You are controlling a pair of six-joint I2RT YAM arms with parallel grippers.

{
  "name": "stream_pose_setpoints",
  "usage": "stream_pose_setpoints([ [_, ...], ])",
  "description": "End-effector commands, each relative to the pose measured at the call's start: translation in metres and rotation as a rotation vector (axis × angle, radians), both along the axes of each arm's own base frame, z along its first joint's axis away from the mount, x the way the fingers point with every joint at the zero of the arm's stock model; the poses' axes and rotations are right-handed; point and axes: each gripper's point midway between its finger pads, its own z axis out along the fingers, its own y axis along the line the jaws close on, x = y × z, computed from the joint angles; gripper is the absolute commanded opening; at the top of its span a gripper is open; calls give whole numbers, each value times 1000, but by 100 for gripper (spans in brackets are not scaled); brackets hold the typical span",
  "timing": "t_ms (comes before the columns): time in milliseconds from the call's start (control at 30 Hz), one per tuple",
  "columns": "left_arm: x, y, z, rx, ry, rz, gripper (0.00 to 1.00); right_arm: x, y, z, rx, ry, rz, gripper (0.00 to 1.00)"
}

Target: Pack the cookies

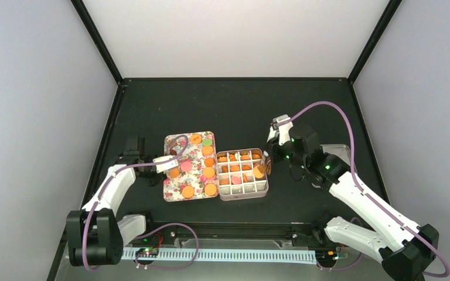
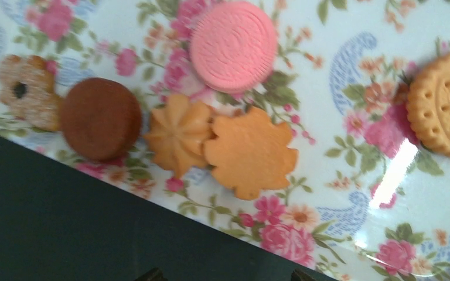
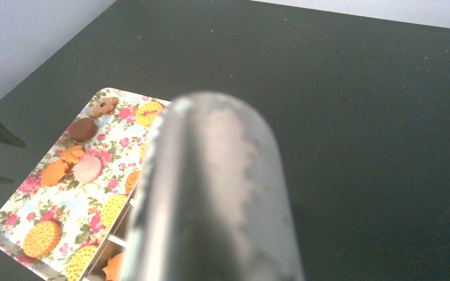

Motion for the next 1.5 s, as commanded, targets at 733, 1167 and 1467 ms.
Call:
stream_pose_setpoints([
  [733, 24, 2, 54, -84, -40, 100, 57, -26, 8, 16, -19, -82, 171, 1],
  [1167, 23, 5, 72, -132, -29, 118, 62, -18, 22, 31, -25, -106, 218, 23],
  [1467, 22, 2, 79, -154, -31, 114, 62, -18, 19, 45, -45, -133, 221, 26],
])
